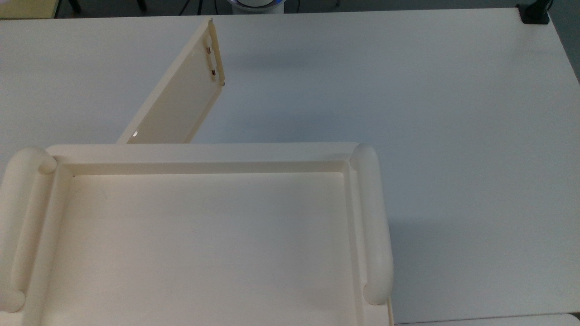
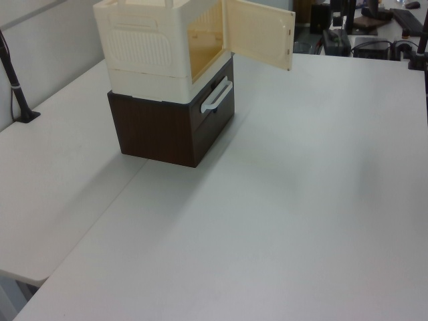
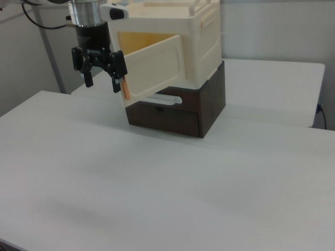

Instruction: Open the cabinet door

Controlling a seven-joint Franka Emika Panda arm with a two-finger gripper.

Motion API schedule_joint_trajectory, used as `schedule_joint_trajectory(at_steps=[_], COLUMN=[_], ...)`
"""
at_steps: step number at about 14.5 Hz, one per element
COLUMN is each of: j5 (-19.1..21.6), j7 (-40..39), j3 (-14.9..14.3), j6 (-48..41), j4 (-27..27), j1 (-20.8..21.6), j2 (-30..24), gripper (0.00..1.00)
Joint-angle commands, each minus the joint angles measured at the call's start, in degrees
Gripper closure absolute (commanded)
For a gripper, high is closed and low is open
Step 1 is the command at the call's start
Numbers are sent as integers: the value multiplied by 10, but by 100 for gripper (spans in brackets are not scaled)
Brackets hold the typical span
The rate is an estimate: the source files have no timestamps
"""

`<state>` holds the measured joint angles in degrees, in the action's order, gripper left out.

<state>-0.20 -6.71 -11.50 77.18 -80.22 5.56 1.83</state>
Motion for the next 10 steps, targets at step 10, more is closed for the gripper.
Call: schedule_joint_trajectory(at_steps=[10], j5=[-8], j7=[-55], j3=[4], j6=[51], j4=[-55], j1=[-26], j2=[-18], gripper=[0])
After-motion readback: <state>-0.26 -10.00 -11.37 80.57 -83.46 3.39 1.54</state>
